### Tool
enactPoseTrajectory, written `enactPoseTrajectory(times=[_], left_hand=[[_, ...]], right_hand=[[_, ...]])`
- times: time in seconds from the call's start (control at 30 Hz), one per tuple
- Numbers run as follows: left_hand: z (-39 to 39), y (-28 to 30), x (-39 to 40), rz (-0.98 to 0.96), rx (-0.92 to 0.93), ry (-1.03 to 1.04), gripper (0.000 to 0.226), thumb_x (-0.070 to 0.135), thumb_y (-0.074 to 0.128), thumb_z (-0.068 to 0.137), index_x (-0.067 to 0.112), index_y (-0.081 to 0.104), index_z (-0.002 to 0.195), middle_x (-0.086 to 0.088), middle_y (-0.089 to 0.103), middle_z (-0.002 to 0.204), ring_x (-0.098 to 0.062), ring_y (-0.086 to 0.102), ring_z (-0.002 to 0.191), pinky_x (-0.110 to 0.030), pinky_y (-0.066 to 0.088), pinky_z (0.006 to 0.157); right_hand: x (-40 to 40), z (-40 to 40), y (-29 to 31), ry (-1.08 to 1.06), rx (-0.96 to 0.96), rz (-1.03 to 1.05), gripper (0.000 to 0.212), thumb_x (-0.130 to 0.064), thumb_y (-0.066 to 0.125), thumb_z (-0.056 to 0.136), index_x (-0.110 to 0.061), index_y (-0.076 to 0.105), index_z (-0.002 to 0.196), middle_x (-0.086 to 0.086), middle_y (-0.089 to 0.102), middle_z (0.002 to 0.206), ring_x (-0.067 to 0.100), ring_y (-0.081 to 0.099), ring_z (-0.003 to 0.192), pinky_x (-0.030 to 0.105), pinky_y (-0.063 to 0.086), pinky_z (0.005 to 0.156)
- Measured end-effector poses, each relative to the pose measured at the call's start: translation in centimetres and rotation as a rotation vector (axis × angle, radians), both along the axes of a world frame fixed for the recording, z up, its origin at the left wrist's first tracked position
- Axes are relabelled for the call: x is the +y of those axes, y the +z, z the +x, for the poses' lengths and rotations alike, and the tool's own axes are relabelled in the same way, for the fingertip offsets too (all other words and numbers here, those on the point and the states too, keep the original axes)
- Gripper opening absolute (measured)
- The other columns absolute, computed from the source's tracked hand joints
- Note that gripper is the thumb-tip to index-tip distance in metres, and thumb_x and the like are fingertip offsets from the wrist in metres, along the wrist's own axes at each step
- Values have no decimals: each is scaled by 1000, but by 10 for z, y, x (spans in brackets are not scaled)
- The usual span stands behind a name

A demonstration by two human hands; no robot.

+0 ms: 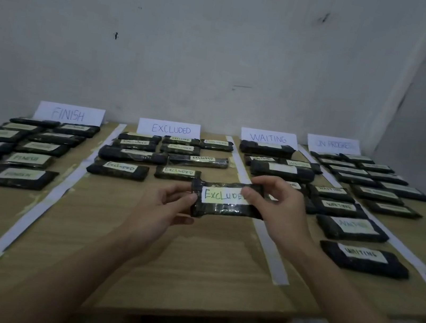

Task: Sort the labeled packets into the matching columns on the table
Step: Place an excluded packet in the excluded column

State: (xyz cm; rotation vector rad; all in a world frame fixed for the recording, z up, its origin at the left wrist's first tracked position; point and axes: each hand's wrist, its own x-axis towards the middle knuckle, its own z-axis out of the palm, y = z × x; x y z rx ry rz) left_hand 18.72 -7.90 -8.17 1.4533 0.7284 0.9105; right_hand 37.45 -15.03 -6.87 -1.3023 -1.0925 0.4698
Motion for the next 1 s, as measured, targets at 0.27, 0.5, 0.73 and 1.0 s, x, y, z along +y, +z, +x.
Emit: enactPoseTrajectory(times=[0.27, 0.5, 0.73, 1.0], left_hand=[[-18, -5, 24, 16, 32, 120, 24, 7, 52, 90, 8, 59, 113, -10, 68, 107, -16, 66, 86, -20, 55, 64], [-41, -8, 33, 48, 110, 197, 20, 10, 52, 91, 18, 61, 107, -3, 69, 105, -14, 66, 91, -21, 55, 68], [-103, -13, 40, 192, 423, 476, 15, 25, 52, 91, 28, 65, 98, 7, 69, 92, -11, 63, 91, -30, 50, 84], [-154, -12, 32, 338, 545, 565, 11, 23, 58, 89, 27, 63, 97, 11, 65, 91, 0, 57, 87, -9, 37, 66]], right_hand=[[28, -18, -10, -57, -783, -17, 43, -42, 61, 81, -17, 60, 115, -3, 56, 118, 13, 50, 112, 30, 36, 96], [50, -39, -18, 90, -1121, -47, 48, -45, 56, 79, -21, 58, 121, 5, 59, 123, 23, 55, 113, 40, 41, 98], [92, -93, -23, 169, -1017, -84, 43, -41, 54, 89, -29, 51, 129, -1, 45, 140, 17, 38, 128, 35, 32, 104], [146, -161, -35, 272, -1147, -186, 43, -46, 46, 91, -25, 51, 128, 5, 50, 132, 22, 42, 120, 37, 36, 97]])
